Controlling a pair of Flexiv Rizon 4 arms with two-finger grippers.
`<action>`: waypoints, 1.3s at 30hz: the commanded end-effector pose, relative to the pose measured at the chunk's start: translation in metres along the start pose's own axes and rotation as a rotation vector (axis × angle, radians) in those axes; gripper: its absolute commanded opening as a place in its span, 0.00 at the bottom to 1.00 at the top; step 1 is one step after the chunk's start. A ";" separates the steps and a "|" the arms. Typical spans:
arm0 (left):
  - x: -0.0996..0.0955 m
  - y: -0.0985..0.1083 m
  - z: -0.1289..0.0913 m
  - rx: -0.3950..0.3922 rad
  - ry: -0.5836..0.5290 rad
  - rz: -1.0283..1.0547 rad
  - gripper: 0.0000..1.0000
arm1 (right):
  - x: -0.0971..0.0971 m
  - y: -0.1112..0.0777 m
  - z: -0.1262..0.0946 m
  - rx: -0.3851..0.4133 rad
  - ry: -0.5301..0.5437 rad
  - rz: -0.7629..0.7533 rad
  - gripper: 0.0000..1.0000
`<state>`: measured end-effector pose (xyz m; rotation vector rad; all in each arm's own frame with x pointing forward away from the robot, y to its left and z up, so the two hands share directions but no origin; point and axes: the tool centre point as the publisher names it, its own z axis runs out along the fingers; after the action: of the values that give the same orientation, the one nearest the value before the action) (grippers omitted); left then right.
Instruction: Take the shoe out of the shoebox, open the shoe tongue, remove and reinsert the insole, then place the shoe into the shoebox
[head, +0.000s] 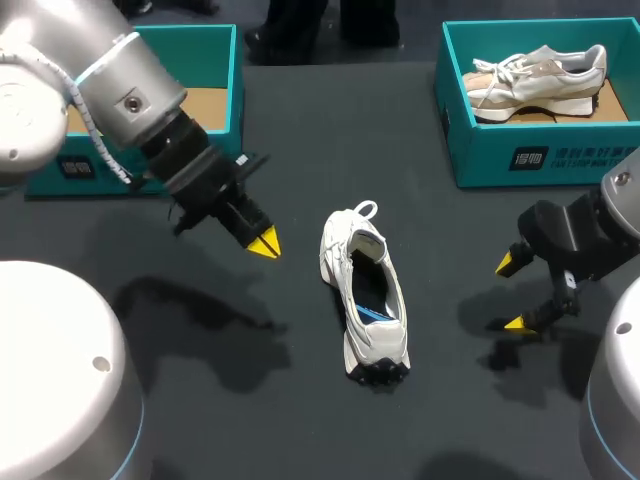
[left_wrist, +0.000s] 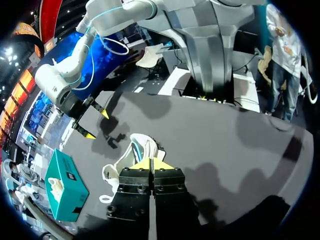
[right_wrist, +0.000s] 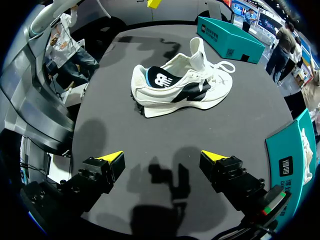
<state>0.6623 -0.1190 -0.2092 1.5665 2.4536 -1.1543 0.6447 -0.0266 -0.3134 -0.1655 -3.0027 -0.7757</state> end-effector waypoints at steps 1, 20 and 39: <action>-0.005 0.003 -0.001 0.005 0.053 0.000 0.00 | 0.002 0.000 -0.001 0.002 -0.003 0.001 1.00; -0.028 0.003 0.006 -0.081 0.123 0.056 0.00 | 0.002 0.000 -0.001 0.002 -0.003 0.001 1.00; -0.045 0.009 0.043 -0.051 0.235 0.184 0.00 | 0.002 0.000 -0.001 0.002 -0.003 0.001 1.00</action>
<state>0.6731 -0.1745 -0.2288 1.9476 2.3727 -0.9298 0.6447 -0.0267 -0.3129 -0.1658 -3.0027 -0.7747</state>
